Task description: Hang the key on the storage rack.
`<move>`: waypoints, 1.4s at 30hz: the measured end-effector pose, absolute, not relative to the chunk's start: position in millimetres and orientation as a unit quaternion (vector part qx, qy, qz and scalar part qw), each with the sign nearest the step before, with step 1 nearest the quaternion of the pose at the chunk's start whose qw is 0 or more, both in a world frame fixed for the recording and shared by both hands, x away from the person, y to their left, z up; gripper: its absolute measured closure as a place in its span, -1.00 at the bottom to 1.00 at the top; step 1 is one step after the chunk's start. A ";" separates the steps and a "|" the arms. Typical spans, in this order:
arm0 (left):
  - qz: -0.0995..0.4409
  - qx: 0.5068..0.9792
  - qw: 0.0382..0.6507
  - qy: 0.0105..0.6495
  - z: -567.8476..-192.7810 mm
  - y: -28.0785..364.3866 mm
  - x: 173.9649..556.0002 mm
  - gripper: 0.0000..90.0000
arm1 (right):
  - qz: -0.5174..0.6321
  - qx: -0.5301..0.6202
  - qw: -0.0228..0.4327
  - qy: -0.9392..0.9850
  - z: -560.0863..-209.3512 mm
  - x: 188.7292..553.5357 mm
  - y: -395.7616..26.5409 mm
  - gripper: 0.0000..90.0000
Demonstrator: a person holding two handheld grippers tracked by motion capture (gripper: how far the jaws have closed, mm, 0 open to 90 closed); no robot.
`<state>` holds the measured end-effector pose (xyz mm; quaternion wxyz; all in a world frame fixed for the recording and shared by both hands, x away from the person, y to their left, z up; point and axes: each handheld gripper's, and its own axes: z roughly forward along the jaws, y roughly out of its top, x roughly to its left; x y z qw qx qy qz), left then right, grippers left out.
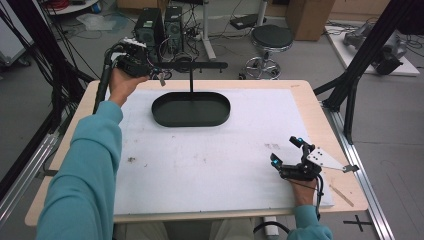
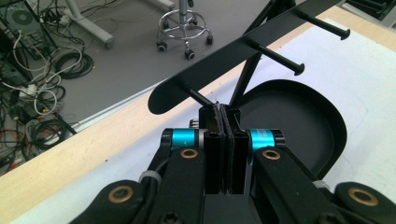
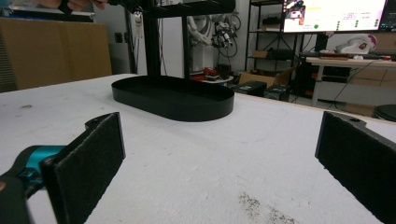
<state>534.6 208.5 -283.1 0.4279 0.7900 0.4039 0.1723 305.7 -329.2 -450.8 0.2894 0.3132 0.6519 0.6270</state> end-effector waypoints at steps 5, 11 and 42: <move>0.177 0.787 0.436 0.400 -286.6 210.5 538.0 0.95 | 0.627 0.313 0.290 0.652 -450.7 305.7 -329.1 -0.99; 0.180 0.773 0.459 0.398 -288.3 222.3 540.4 0.47 | 0.627 0.312 0.290 0.652 -450.8 305.9 -329.3 -0.99; 0.241 0.661 0.650 0.288 -413.0 301.9 300.4 -0.96 | 0.627 0.312 0.291 0.652 -450.9 305.5 -328.7 -0.99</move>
